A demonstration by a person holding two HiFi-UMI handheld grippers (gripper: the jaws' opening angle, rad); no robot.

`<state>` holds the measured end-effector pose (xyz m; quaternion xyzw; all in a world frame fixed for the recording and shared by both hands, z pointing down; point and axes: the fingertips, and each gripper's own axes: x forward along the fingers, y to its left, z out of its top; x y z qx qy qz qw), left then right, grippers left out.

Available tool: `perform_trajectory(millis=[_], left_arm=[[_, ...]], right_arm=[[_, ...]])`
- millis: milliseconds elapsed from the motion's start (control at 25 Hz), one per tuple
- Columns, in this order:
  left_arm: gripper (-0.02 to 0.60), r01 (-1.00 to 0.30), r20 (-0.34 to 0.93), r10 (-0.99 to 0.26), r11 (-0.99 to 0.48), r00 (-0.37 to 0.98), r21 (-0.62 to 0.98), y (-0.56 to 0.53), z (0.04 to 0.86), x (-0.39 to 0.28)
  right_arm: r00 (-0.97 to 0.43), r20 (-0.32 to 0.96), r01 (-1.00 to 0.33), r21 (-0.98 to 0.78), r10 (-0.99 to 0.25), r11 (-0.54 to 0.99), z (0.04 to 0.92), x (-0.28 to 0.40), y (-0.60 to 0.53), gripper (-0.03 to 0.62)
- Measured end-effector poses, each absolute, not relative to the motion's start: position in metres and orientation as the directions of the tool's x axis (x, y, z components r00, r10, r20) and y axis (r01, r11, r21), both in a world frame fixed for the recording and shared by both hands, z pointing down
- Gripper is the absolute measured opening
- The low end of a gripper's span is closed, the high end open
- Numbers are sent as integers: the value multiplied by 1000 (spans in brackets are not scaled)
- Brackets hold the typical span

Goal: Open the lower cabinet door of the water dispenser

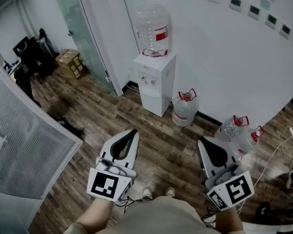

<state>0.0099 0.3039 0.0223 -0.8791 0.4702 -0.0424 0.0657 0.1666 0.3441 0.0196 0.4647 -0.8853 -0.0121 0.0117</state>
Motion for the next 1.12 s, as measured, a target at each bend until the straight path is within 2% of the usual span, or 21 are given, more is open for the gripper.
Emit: perform_trajectory(millis=[1120], left_arm=[[6, -837, 35, -852, -519, 522, -173, 329, 43, 76]], right_arm=[[-578, 31, -816, -5, -815, 578, 56, 241, 363, 8]])
